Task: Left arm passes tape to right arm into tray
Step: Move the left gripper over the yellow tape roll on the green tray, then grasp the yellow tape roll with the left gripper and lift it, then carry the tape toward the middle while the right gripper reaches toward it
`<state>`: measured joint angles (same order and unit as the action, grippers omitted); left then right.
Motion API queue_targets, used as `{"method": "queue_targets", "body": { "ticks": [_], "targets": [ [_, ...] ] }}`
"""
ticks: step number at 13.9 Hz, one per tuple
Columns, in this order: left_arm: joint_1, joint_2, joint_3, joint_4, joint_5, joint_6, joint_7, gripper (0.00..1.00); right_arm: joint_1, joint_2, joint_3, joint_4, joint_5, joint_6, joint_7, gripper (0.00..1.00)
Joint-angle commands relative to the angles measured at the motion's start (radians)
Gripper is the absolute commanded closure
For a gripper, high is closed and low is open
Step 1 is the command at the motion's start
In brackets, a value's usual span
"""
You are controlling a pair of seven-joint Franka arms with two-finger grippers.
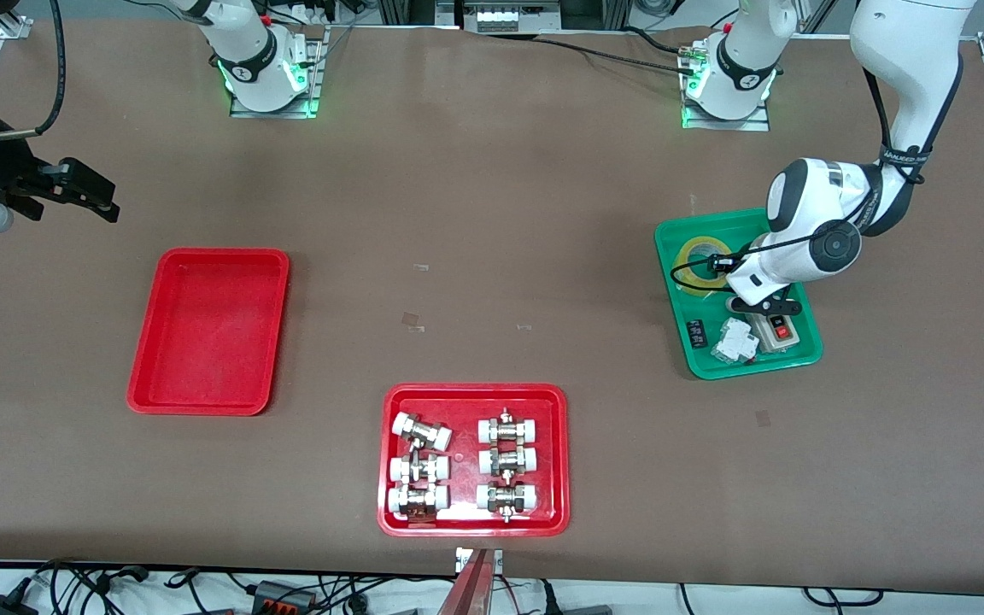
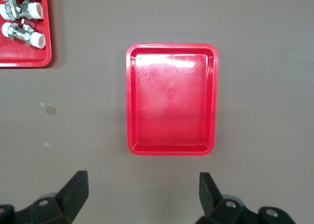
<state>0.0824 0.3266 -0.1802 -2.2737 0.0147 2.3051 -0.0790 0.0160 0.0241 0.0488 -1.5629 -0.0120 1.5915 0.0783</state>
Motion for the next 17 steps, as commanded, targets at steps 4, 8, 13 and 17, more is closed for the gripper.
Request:
{"method": "queue_targets", "body": {
  "ticks": [4, 8, 13, 17],
  "targets": [
    [0.008, -0.129, -0.007, 0.133, 0.002, -0.246, 0.005, 0.99, -0.004, 0.008, 0.008, 0.023, -0.003, -0.018, -0.006, 0.00],
    [-0.026, -0.103, -0.030, 0.422, -0.012, -0.479, -0.001, 0.99, -0.004, 0.008, 0.008, 0.023, -0.003, -0.018, -0.008, 0.00],
    [-0.078, 0.067, -0.105, 0.751, -0.198, -0.477, -0.077, 0.99, -0.005, 0.008, 0.008, 0.023, -0.003, -0.018, -0.012, 0.00],
    [-0.188, 0.245, -0.105, 0.948, -0.331, -0.425, -0.400, 0.99, -0.005, 0.043, 0.008, 0.009, -0.003, -0.031, -0.009, 0.00]
  ]
}}
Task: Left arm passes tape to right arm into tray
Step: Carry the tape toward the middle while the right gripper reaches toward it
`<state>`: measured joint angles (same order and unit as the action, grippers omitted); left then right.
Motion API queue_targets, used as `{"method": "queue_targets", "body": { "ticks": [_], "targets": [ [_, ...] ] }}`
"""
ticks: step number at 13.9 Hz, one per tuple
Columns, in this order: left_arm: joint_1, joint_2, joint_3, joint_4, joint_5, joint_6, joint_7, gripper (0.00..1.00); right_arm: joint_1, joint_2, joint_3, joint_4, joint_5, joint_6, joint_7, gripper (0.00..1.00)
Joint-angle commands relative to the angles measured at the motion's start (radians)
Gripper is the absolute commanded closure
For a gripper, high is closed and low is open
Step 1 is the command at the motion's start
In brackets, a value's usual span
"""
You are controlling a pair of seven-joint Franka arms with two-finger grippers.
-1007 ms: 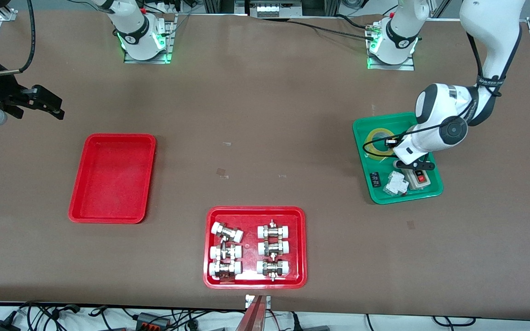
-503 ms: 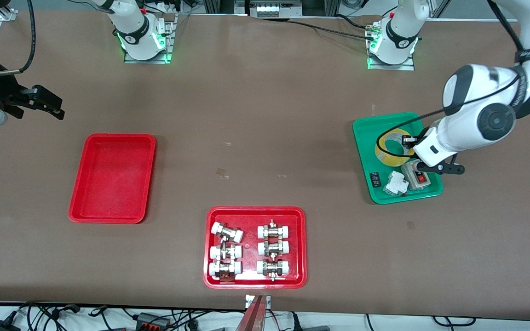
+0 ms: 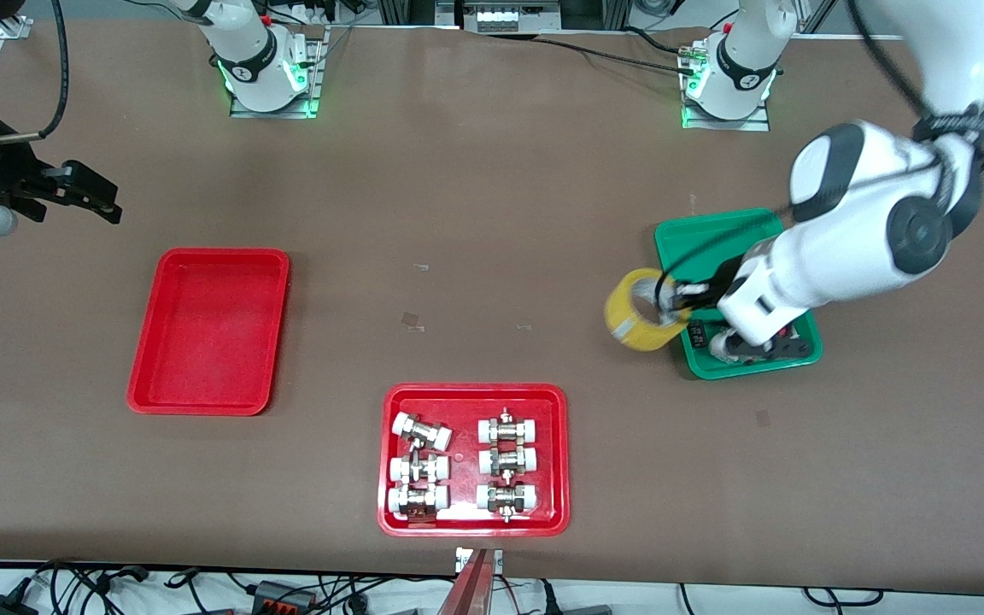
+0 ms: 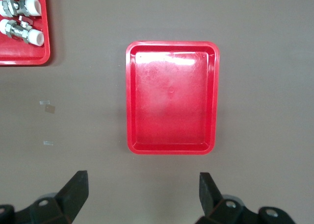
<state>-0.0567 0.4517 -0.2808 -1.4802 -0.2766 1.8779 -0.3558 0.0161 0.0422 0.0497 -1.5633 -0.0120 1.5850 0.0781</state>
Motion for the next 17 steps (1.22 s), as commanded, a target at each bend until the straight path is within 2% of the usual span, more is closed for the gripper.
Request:
{"method": "queue_targets", "body": {
  "ticks": [1, 3, 4, 6, 8, 11, 14, 17],
  "targets": [
    [-0.058, 0.155, -0.008, 0.181, -0.099, 0.024, -0.205, 0.99, -0.010, 0.033, 0.007, 0.008, 0.004, -0.057, -0.006, 0.00],
    [-0.072, 0.185, -0.006, 0.181, -0.312, 0.108, -0.293, 0.99, -0.014, 0.057, 0.006, 0.006, 0.045, -0.095, -0.018, 0.00],
    [-0.104, 0.186, -0.005, 0.172, -0.364, 0.197, -0.308, 0.99, -0.018, 0.070, 0.001, 0.006, 0.113, -0.100, -0.053, 0.00],
    [-0.169, 0.221, -0.005, 0.167, -0.380, 0.340, -0.331, 0.99, -0.047, 0.103, -0.001, 0.006, 0.243, -0.099, -0.144, 0.00],
    [-0.205, 0.246, -0.006, 0.172, -0.404, 0.368, -0.423, 0.99, -0.073, 0.137, -0.001, 0.006, 0.379, -0.092, -0.205, 0.00],
    [-0.256, 0.248, -0.005, 0.173, -0.467, 0.456, -0.662, 0.99, -0.079, 0.180, 0.001, 0.008, 0.573, -0.054, -0.207, 0.00],
    [-0.310, 0.265, -0.005, 0.173, -0.466, 0.579, -0.880, 0.99, -0.047, 0.260, 0.010, 0.011, 0.714, 0.047, -0.239, 0.00],
    [-0.311, 0.274, -0.005, 0.176, -0.454, 0.583, -0.884, 0.99, 0.048, 0.321, 0.010, 0.014, 0.774, 0.215, -0.276, 0.00]
  ]
}}
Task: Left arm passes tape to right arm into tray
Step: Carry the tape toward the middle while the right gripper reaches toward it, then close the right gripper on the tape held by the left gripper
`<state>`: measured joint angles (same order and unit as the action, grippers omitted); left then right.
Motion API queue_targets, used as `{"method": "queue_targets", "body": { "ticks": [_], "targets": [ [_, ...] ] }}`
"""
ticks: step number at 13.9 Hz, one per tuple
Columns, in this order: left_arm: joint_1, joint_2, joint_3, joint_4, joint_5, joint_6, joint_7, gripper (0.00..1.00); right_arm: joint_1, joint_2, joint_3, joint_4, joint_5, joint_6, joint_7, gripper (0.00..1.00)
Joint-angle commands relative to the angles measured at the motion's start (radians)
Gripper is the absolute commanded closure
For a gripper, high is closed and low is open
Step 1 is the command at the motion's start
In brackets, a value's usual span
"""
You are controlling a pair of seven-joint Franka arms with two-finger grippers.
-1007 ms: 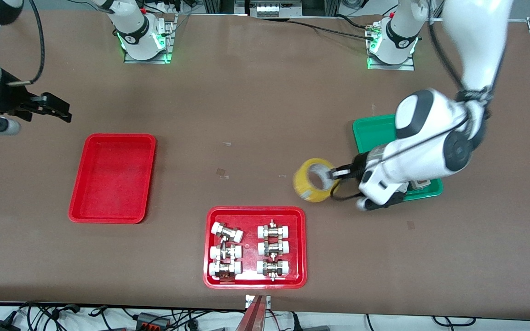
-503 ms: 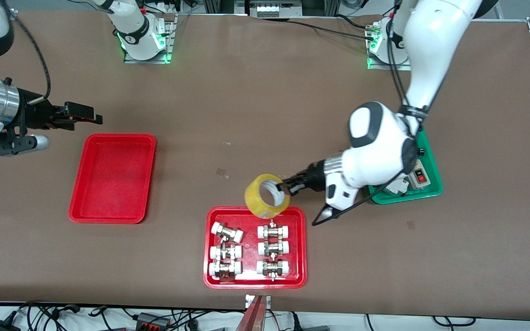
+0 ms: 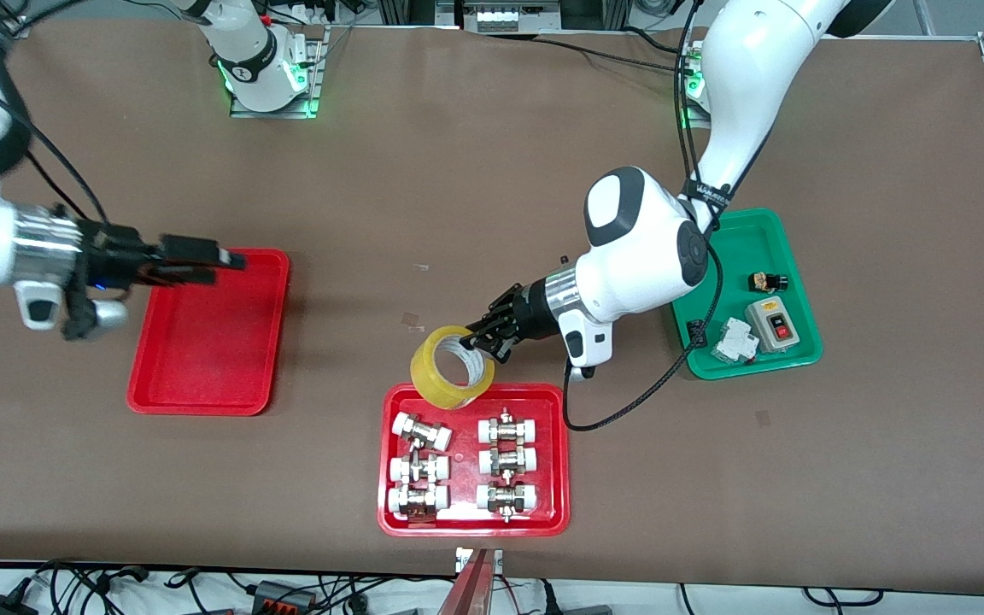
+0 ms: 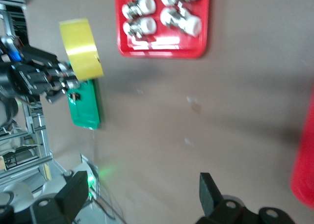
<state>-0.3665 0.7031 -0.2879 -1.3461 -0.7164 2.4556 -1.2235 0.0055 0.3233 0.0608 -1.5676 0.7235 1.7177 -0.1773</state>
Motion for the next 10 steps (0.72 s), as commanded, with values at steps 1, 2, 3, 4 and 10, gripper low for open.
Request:
{"method": "queue_targets", "body": {
  "ticks": [1, 2, 3, 4, 10],
  "targets": [
    [-0.005, 0.021, 0.003, 0.042, -0.015, 0.006, -0.016, 0.99, 0.088, 0.066, -0.001, 0.020, 0.065, 0.147, -0.021, 0.00],
    [-0.005, 0.021, 0.003, 0.042, -0.014, 0.006, -0.016, 0.99, 0.117, 0.086, -0.001, 0.020, 0.095, 0.205, -0.021, 0.00],
    [-0.006, 0.022, 0.003, 0.042, -0.012, 0.006, -0.014, 0.99, 0.146, 0.111, -0.001, 0.024, 0.125, 0.268, -0.021, 0.00],
    [-0.011, 0.027, 0.003, 0.042, -0.011, 0.006, -0.014, 0.99, 0.177, 0.138, -0.001, 0.037, 0.140, 0.326, -0.021, 0.00],
    [-0.041, 0.036, 0.006, 0.041, -0.011, 0.010, -0.024, 0.99, 0.295, 0.235, -0.001, 0.075, 0.185, 0.546, -0.014, 0.00]
  ]
}}
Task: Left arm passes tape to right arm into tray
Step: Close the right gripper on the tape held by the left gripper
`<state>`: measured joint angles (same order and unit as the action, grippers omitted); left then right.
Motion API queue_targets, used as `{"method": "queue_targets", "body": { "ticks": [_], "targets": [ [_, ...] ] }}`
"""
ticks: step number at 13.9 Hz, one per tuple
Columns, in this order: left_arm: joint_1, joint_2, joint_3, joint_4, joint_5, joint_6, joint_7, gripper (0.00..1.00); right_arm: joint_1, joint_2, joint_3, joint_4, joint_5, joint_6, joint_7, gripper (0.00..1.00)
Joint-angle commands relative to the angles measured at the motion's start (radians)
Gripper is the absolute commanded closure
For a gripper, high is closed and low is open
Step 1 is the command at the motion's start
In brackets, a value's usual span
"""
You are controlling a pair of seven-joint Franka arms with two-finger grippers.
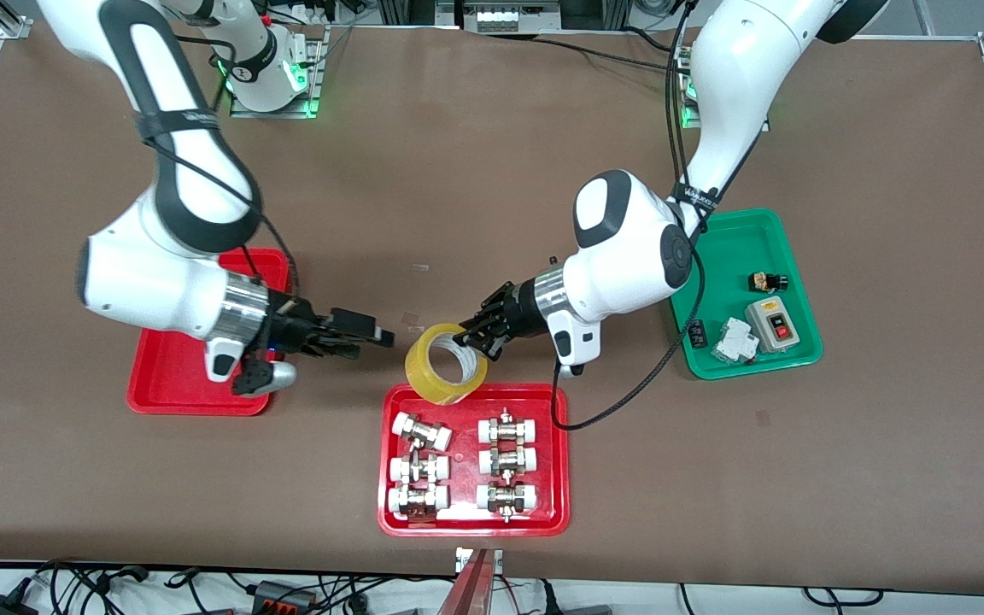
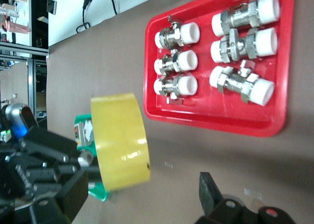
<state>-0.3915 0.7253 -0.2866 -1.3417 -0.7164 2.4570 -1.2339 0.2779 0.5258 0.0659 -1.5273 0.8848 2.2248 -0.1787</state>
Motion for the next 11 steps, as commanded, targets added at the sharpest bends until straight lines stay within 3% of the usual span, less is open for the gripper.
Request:
{"method": "queue_targets", "body": {
  "ticks": [1, 6, 7, 10, 11],
  "targets": [
    [-0.024, 0.016, 0.009, 0.036, -0.012, 0.008, -0.013, 0.99, 0.035, 0.039, -0.006, 0.035, 0.025, 0.058, -0.013, 0.00],
    [-0.033, 0.029, 0.012, 0.038, -0.012, 0.035, -0.015, 0.99, 0.070, 0.057, -0.006, 0.036, 0.082, 0.113, -0.019, 0.00],
    [-0.033, 0.031, 0.012, 0.038, -0.012, 0.063, -0.013, 0.99, 0.070, 0.057, -0.006, 0.036, 0.080, 0.113, -0.040, 0.18],
    [-0.033, 0.029, 0.011, 0.036, -0.011, 0.066, -0.010, 0.99, 0.069, 0.057, -0.008, 0.036, 0.080, 0.113, -0.070, 0.87],
    [-0.033, 0.029, 0.012, 0.036, -0.012, 0.066, -0.010, 0.99, 0.069, 0.057, -0.008, 0.036, 0.083, 0.113, -0.062, 1.00]
  ]
}}
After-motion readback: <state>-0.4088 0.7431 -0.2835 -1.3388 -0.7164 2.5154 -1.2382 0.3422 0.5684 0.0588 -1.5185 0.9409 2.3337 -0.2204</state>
